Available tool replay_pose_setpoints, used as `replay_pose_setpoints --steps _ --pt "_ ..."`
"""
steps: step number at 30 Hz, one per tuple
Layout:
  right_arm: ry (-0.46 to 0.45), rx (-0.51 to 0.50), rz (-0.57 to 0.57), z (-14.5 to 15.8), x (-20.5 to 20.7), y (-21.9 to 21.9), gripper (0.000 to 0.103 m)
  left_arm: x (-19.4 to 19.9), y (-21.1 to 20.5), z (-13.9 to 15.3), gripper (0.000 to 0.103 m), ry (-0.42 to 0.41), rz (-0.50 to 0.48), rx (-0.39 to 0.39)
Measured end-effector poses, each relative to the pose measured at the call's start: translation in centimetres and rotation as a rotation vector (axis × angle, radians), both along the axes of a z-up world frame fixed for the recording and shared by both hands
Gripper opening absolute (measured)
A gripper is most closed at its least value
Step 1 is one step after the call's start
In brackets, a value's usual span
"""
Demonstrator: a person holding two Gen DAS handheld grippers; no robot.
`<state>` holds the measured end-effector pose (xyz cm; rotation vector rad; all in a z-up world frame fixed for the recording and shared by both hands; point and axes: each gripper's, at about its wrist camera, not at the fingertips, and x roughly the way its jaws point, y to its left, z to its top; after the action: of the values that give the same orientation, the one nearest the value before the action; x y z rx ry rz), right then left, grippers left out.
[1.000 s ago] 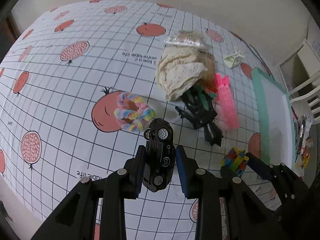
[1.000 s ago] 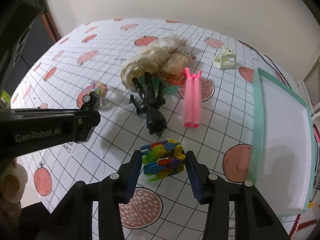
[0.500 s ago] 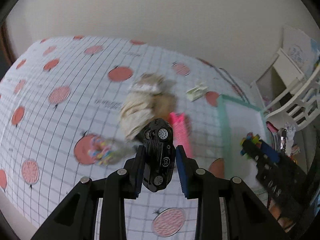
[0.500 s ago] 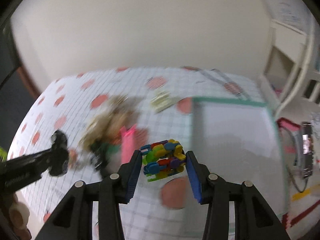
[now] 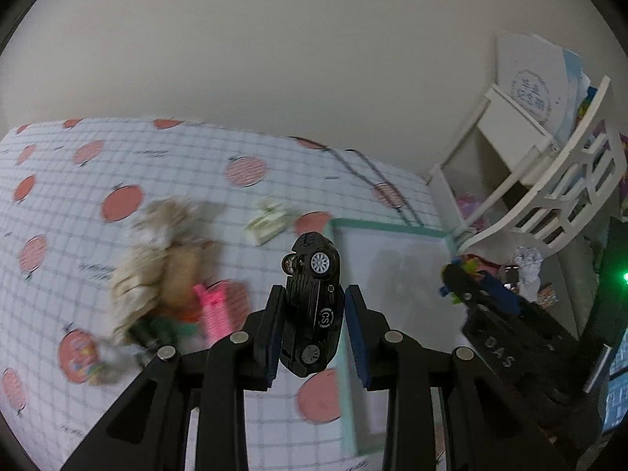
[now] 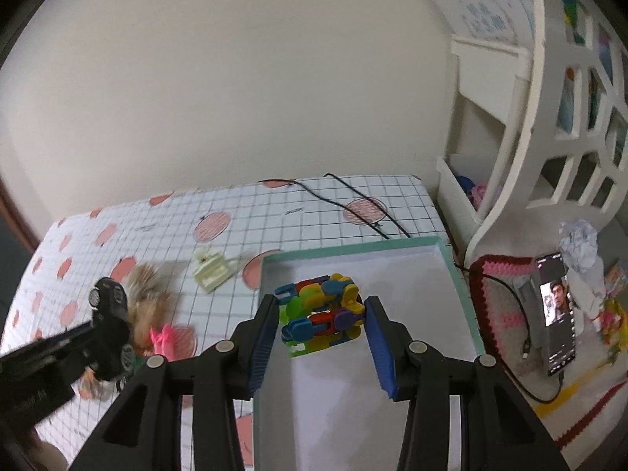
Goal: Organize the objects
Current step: 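Carry the car and block toy over the mint-green tray with both grippers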
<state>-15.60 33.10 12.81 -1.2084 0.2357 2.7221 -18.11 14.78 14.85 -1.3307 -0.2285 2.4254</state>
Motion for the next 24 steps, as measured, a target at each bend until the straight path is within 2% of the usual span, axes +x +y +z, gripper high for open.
replay_pose_setpoints --steps 8,15,24 --pt "-0.033 0.046 -0.042 -2.7 -2.8 3.4 0.048 -1.9 4.0 -1.6 0.032 0.024 -0.079 0.046" --pt "-0.044 0.033 -0.071 -4.2 -4.8 5.9 0.048 -3.8 6.6 -4.3 0.032 0.009 -0.111 0.074" --pt "-0.083 0.03 -0.087 -6.8 -6.6 7.2 0.048 -5.6 9.6 -7.5 0.032 -0.005 -0.144 0.034"
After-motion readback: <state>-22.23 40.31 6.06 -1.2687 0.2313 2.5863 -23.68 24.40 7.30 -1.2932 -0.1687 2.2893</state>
